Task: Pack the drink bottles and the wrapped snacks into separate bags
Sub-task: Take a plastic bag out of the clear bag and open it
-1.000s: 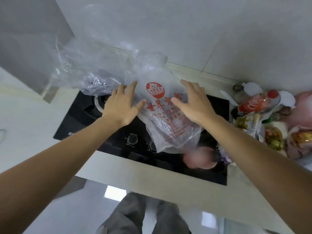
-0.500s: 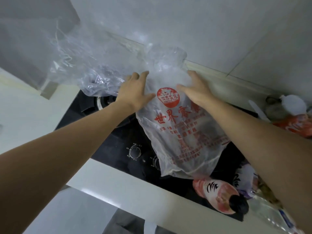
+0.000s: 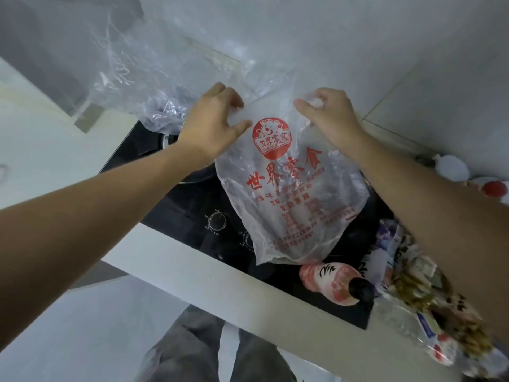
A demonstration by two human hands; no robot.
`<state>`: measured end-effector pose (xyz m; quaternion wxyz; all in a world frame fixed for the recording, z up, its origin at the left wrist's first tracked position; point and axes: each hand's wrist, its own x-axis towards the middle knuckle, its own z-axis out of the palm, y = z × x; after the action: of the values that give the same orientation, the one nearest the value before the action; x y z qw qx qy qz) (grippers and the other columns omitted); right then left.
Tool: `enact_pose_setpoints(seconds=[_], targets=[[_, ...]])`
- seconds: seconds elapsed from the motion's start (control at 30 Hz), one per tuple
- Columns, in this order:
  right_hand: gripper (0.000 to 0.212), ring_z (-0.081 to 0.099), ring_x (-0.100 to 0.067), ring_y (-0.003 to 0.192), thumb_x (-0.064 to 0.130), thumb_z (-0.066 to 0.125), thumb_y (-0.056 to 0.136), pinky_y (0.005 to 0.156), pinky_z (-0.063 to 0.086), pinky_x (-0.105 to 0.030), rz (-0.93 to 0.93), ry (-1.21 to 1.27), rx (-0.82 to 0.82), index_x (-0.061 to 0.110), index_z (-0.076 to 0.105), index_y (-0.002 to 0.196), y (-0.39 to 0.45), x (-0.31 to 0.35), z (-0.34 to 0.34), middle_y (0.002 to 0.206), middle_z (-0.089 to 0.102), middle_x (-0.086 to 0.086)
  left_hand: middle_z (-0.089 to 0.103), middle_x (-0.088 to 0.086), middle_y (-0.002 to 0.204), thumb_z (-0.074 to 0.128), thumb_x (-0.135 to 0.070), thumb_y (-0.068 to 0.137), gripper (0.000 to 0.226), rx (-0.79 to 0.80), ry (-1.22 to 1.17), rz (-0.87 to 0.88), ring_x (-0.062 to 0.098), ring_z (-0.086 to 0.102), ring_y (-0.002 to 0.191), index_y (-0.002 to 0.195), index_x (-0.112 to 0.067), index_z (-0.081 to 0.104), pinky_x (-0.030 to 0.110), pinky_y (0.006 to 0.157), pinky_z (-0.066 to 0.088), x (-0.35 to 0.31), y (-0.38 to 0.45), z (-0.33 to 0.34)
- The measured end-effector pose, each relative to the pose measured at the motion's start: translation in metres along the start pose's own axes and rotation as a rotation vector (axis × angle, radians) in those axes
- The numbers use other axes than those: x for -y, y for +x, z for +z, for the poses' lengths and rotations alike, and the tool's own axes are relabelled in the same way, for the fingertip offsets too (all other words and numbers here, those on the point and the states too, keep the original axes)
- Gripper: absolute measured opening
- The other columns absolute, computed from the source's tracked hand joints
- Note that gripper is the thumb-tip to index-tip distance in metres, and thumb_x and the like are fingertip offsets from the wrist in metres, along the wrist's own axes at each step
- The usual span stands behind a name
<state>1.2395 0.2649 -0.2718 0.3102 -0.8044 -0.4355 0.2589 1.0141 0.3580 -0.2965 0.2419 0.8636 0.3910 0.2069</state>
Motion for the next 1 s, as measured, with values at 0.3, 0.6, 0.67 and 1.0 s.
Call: enact_pose_setpoints(seconds=[0.3,0.6,0.67,1.0], targets=[[0.029,0.055,-0.011,0.072,0.007,0.069,0.079,0.062,0.045,-0.021,-0.18,0.095,-0.133,0.026,0.047,0.079,-0.044,0.054,-0.035,0.084,0.057,-0.007,0.058,0.0,0.093,0.074,-0.02,0.083,0.023,-0.163,-0.09,0.103,0.014,0.055,0.082,0.101,-0.012,0.063,0.033,0.078,0.052,-0.029,-0.012,-0.065],[0.083,0.06,-0.011,0.123,-0.014,0.055,0.086,0.098,0.054,-0.023,-0.389,0.058,-0.054,0.04,0.045,0.149,-0.087,0.09,-0.072,0.14,0.057,0.006,0.063,0.01,0.095,0.059,-0.003,0.082,0.028,-0.164,-0.11,0.205,0.024,0.065,0.081,0.104,-0.013,0.074,0.036,0.082,0.053,-0.066,-0.025,-0.121],[0.073,0.058,-0.011,0.125,-0.015,0.055,0.085,0.094,0.049,-0.01,-0.426,-0.02,-0.042,0.029,0.054,0.143,-0.1,0.106,-0.088,0.14,0.058,0.004,0.064,0.008,0.094,0.061,-0.006,0.083,0.025,-0.196,-0.111,0.219,0.022,0.066,0.081,0.102,-0.014,0.075,0.032,0.081,0.053,-0.079,-0.023,-0.138],[0.01,0.062,-0.014,0.08,0.016,0.07,0.083,0.081,0.055,-0.041,-0.537,-0.25,-0.182,0.016,0.061,0.078,-0.14,0.101,-0.138,0.086,0.061,-0.002,0.069,0.001,0.082,0.068,-0.03,0.092,0.019,-0.229,-0.094,0.357,0.014,0.064,0.07,0.085,-0.013,0.074,0.036,0.073,0.054,-0.121,-0.04,-0.171]])
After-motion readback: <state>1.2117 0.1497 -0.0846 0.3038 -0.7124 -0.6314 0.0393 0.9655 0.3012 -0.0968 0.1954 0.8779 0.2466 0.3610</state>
